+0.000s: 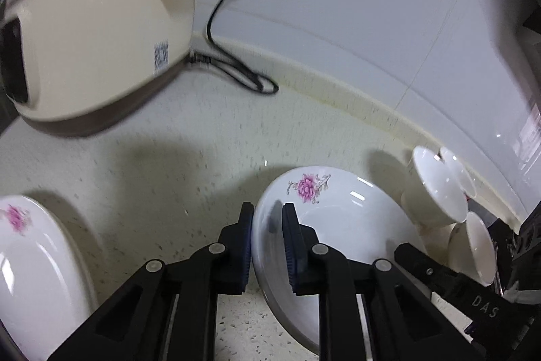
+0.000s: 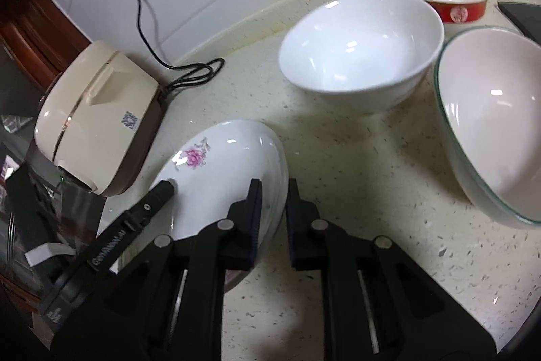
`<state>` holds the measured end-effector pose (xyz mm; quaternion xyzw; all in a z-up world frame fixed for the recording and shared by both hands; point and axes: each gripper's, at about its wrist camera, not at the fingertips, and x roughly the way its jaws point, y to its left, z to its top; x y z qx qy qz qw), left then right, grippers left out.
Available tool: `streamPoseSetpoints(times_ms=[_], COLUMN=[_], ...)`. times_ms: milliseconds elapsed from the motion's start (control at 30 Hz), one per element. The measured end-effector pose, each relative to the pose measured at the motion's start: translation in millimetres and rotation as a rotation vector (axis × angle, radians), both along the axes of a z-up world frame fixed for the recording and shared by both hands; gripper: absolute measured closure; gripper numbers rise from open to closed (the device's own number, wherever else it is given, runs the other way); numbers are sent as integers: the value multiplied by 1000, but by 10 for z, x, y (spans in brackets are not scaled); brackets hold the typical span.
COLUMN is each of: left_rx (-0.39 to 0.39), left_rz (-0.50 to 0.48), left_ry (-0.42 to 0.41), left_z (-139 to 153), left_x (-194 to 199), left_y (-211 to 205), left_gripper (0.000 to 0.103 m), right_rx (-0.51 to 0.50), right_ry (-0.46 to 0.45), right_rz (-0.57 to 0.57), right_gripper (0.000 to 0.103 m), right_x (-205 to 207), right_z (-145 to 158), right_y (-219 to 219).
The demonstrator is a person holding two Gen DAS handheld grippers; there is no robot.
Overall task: Organize plates and bowls
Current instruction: 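Carry the held plate with both tools and lower it onto the plate stack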
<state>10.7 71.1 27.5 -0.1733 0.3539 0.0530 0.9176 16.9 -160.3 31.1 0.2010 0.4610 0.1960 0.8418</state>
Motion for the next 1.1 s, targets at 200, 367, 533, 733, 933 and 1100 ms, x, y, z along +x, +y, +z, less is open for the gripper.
streamPoseSetpoints(times_ms=[200,367,533,733,933,1100], left_rx=[4,7,17,6,1,-1], left_rz=[-1,10,38,76,124,163], left_ry=[-15,-13,-30,-54,-72,-80], left_z=[128,100,145,216,260,275], left_x=[-73,-89,-224,-423,-584,-755], left_y=[22,44,111,258,421,551], left_gripper=[86,86,86,86,85,83], right_rx=[30,47,70,104,124,143], right_ry=[-17,-45,-76,-108,-141,-169], right_rz=[10,22,62,118,170,210], right_gripper=[86,86,86,86,86,86], right_x=[-36,-78,-103,-166,-258,-358], right_z=[77,151,219,291,349,385], right_y=[-16,-20,112,251,429,577])
